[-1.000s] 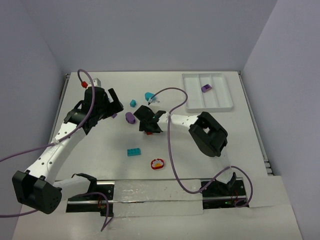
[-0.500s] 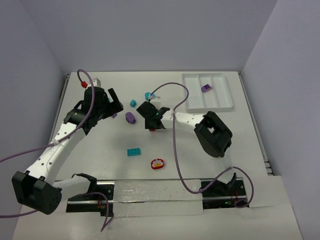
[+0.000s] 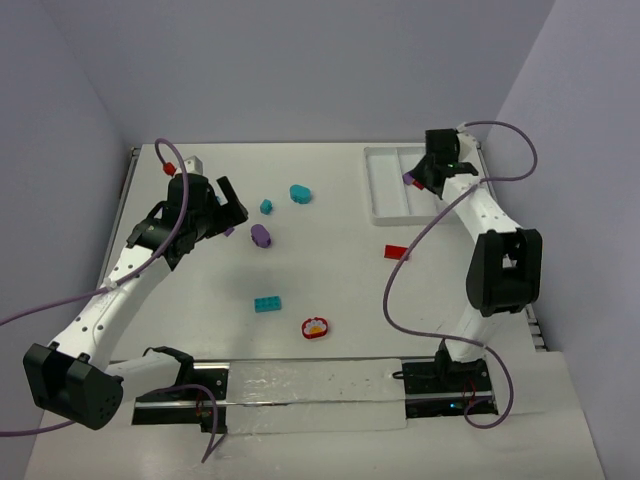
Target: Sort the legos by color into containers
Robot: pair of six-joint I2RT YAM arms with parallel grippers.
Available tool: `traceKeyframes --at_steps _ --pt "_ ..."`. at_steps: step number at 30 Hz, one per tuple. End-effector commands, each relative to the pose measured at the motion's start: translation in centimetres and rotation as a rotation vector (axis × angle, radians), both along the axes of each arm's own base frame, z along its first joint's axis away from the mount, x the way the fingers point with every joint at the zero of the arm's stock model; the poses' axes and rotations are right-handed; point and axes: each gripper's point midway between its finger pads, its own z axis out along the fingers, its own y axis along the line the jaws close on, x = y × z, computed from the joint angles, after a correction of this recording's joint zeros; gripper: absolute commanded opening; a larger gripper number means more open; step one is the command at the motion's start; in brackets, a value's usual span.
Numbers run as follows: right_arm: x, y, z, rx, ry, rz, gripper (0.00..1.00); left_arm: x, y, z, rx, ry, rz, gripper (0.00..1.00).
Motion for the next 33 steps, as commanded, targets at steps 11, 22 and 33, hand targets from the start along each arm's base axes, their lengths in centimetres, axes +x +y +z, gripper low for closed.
traceKeyframes --at_steps 11,22,33 --pt "8.0 -12.3 -2.7 0.066 -0.009 -0.300 0.25 1.1 -1.1 3.8 -0.042 -0.097 -0.039 0.99" --pt "12.7 -11.5 -4.9 0.098 0.008 -0.241 0.30 1.8 -1.2 3.6 -0.029 -0.087 -0.035 0.99" --pt "14.7 -9.6 -6.6 0.104 0.016 -0.184 0.56 2.3 -1.3 2.9 -0.015 -0.067 -0.035 0.99"
